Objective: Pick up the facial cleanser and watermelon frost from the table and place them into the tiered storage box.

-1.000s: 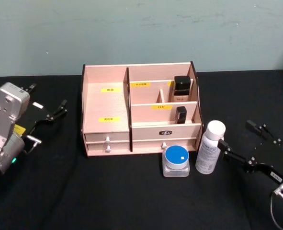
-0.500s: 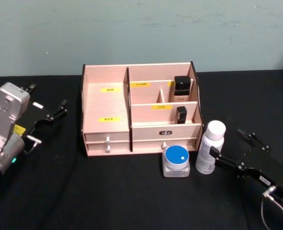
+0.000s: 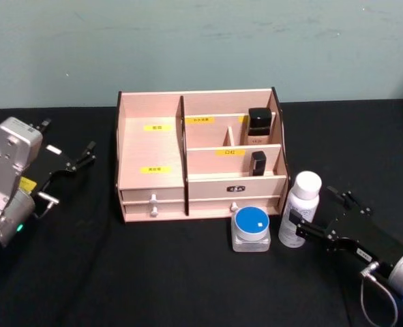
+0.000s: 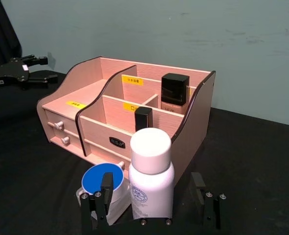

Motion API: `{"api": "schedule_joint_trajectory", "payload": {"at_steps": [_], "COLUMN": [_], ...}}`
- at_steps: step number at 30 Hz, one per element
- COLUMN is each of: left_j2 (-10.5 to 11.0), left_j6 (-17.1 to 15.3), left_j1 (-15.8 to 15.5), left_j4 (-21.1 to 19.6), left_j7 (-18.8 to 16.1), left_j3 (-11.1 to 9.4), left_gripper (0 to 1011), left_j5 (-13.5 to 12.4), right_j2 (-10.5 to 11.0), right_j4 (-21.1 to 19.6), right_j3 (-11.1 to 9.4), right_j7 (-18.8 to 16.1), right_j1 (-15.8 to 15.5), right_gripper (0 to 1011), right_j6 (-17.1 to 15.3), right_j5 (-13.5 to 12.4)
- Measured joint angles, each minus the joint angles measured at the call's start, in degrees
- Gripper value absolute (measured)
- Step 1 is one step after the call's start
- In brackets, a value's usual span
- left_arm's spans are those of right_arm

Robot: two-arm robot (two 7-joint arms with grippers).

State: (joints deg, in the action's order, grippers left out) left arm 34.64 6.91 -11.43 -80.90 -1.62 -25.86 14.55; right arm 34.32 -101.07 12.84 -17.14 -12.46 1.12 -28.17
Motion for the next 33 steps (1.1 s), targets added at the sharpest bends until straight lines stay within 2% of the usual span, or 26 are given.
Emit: {"api": "schedule_joint_trajectory", "payload": {"at_steps": [22, 33], "left_j2": [0.00, 0.00], "left_j6": [0.00, 0.00], "left_j1": [0.00, 0.00], "left_j4": [0.00, 0.00], "left_j7": [0.00, 0.00], "left_j3": [0.00, 0.00], "left_gripper": [1001, 1001], "left_j5": [0.00, 0.00], "right_j2": [-4.84, -5.29], "right_j4": [5.09, 5.34], "right_j3": [0.52, 0.47], "right_j7": [-2.35, -2.76], "right_j1": [5.03, 5.37], "right_gripper": [1002, 1002], "right_j6": [-1.80, -2.03], "right_j5": [3.84, 4.10]}}
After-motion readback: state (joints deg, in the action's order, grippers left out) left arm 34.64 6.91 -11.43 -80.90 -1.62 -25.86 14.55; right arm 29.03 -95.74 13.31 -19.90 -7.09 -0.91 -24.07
